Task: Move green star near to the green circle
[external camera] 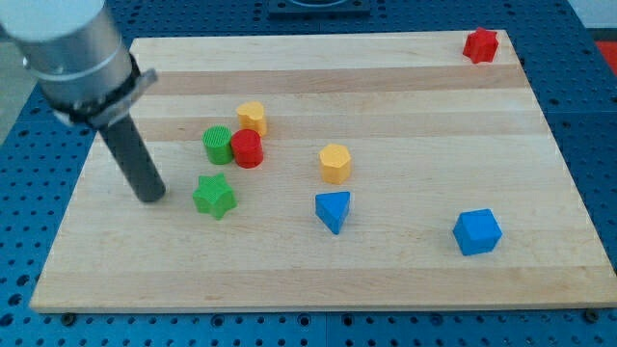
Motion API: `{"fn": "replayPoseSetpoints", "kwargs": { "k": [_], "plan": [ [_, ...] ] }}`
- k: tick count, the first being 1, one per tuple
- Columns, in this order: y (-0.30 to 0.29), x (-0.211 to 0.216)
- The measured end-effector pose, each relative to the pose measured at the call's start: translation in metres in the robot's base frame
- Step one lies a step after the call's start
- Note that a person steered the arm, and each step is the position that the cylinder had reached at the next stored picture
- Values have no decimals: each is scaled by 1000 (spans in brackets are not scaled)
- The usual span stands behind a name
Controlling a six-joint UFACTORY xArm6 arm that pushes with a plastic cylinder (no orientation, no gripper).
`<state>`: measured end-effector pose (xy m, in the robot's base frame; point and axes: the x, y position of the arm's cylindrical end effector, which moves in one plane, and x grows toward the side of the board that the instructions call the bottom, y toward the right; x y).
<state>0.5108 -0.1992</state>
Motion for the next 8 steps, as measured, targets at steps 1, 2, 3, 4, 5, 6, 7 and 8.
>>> {"fn": "replayPoseSetpoints", "kwargs": {
  "k": [1,2,3,4,5,6,7,8],
  "plan": [
    [2,56],
    [9,106],
    [38,108],
    [88,103],
    [132,89],
    [138,83],
    [115,83],
    [75,83]
  ]
}}
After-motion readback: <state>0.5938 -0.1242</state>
